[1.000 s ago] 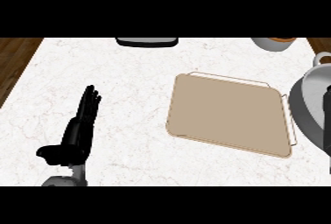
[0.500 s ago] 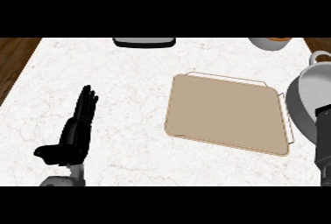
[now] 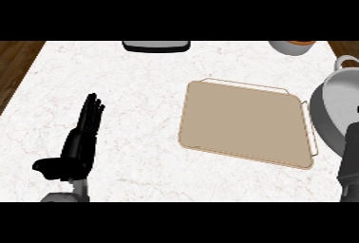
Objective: Pick the cupcake from the tray and place it in the pot
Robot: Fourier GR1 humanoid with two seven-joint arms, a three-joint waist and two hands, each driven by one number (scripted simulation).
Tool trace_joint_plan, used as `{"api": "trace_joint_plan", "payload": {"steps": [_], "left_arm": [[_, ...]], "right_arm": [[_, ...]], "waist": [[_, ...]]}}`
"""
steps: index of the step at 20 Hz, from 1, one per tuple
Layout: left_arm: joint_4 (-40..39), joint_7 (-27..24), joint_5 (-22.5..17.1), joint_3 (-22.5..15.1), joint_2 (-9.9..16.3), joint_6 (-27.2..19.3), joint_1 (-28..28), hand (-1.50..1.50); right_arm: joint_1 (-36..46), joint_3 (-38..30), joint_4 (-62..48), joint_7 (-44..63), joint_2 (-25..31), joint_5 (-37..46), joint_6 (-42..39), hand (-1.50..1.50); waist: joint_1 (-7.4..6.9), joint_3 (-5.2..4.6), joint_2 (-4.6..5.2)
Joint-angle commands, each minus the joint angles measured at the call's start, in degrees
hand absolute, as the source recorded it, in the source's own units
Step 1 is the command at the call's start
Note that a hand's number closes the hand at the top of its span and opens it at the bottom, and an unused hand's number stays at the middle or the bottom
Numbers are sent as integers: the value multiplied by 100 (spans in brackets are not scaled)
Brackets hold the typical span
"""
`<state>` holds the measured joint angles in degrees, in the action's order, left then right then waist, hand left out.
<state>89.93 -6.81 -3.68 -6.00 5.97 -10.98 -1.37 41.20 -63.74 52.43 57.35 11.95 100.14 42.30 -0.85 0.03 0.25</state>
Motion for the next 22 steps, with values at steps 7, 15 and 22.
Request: {"api": "trace_joint_plan", "payload": {"steps": [7, 15, 22], "left_arm": [[30, 37, 213, -117, -174, -222, -129, 0], [-126, -207, 186, -84, -252, -166, 182, 0], [-272, -227, 123, 62, -188, -60, 16, 0]], "right_arm": [[-601, -40, 1278, 113, -1059, -569, 2799, -150], [-1972, 890, 2080, 232, -1189, -1089, 3163, -150], [-3028, 2160, 3275, 1530, -1194, -732, 2651, -150]], "waist": [[115, 2, -26], [89, -4, -50], [92, -11, -47]]}}
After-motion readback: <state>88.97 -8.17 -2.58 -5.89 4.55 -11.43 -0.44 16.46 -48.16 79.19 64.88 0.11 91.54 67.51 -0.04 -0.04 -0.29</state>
